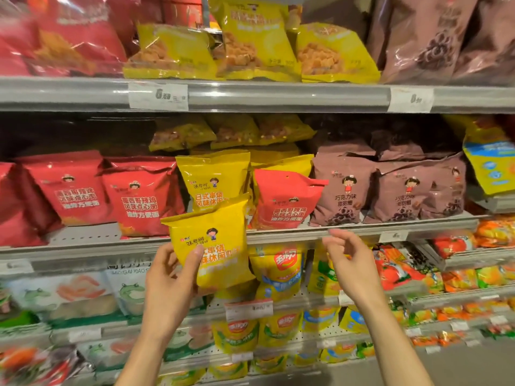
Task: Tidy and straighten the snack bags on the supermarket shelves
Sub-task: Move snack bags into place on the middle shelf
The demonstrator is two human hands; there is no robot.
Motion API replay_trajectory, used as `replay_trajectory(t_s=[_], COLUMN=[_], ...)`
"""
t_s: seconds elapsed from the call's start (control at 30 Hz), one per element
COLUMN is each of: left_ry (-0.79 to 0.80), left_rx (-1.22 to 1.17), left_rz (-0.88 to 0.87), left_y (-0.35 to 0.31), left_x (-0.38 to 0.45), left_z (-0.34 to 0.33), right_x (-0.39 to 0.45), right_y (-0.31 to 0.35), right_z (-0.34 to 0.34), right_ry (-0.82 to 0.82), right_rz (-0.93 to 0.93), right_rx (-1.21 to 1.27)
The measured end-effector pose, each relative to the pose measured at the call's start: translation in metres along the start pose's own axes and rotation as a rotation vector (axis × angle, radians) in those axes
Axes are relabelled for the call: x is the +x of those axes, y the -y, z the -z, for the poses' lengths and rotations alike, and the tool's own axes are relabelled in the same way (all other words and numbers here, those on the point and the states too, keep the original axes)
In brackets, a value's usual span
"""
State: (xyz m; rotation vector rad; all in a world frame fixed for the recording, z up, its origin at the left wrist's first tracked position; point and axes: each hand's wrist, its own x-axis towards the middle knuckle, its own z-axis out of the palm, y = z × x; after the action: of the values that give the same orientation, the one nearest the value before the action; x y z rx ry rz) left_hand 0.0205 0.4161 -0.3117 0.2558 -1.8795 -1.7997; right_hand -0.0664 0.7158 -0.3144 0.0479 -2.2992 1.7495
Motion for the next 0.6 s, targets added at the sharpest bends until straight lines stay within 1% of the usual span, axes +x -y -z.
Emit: replay_trajectory(t_s=[0.1, 0.17, 0.23, 0.37, 0.5, 0.6], left_ry=[-0.001, -0.013, -0.023, -0.045, -0.065, -0.061], left_rx=[-0.034, -0.056, -0.045, 0.008, 0.001, 0.02], left_rz=[-0.017, -0.027, -0.042, -0.059, -0.051, -0.075], left_y=[-0.007, -0.011, -0.014, -0.013, -0.013, -0.015], left_x=[0.011, 0.017, 0.025, 0.036, 0.041, 0.043], left_z=[-0.006, -0.008, -0.009, -0.008, -0.009, -0.01], right_x=[0.038, 0.057, 0.07, 0.083, 0.095, 0.106], right_y=[0.012, 0.02, 0.023, 0.024, 0.03, 0.033], right_z=[-0.009, -0.016, -0.024, -0.04, -0.046, -0.046], right_ry=[0.075, 0.153, 0.222, 0.255, 0.285, 0.275], right_rz=[0.024, 0.075, 0.12, 0.166, 0.212, 0.194], right_rx=[-0.039, -0.123, -0.148, -0.082, 0.023, 0.109])
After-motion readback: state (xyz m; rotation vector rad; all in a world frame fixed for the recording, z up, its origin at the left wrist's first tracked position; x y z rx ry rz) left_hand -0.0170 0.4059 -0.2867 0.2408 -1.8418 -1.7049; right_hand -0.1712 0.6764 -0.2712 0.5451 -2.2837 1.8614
